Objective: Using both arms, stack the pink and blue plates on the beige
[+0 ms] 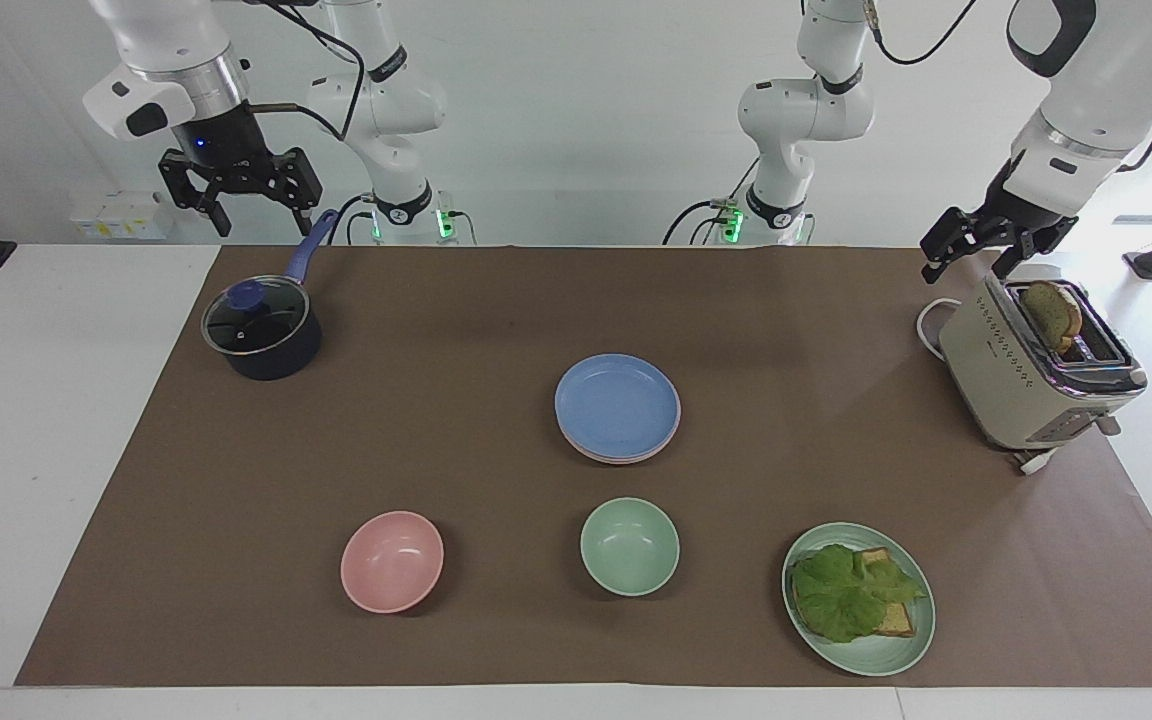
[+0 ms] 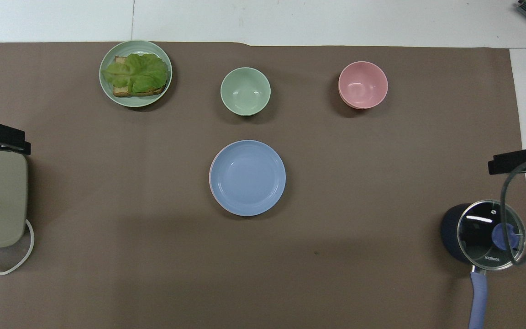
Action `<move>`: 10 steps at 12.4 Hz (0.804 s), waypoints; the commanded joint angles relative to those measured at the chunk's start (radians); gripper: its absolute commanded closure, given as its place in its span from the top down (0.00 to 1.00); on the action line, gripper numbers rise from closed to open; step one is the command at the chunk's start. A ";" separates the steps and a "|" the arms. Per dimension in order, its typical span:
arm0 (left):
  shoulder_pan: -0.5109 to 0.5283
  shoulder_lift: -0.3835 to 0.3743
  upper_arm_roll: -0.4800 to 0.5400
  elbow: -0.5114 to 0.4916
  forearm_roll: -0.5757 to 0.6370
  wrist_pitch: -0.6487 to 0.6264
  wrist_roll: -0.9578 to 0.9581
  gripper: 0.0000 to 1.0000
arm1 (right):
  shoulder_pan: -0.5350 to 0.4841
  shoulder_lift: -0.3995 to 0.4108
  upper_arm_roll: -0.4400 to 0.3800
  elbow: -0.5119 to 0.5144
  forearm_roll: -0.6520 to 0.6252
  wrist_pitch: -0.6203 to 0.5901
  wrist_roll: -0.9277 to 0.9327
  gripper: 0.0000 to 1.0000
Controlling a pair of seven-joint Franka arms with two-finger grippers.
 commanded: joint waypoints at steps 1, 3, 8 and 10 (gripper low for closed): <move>0.006 -0.011 -0.003 -0.006 0.006 -0.012 0.010 1.00 | -0.008 0.010 -0.001 0.023 -0.026 -0.037 -0.035 1.00; 0.006 -0.011 -0.003 -0.006 0.006 -0.012 0.012 1.00 | -0.008 0.006 -0.001 0.015 -0.026 -0.028 -0.051 1.00; 0.006 -0.011 -0.003 -0.006 0.006 -0.010 0.010 1.00 | -0.008 0.002 -0.005 0.008 -0.027 -0.028 -0.055 1.00; 0.007 -0.011 -0.003 -0.006 0.006 -0.012 0.010 1.00 | -0.008 0.002 -0.005 0.008 -0.027 -0.026 -0.053 1.00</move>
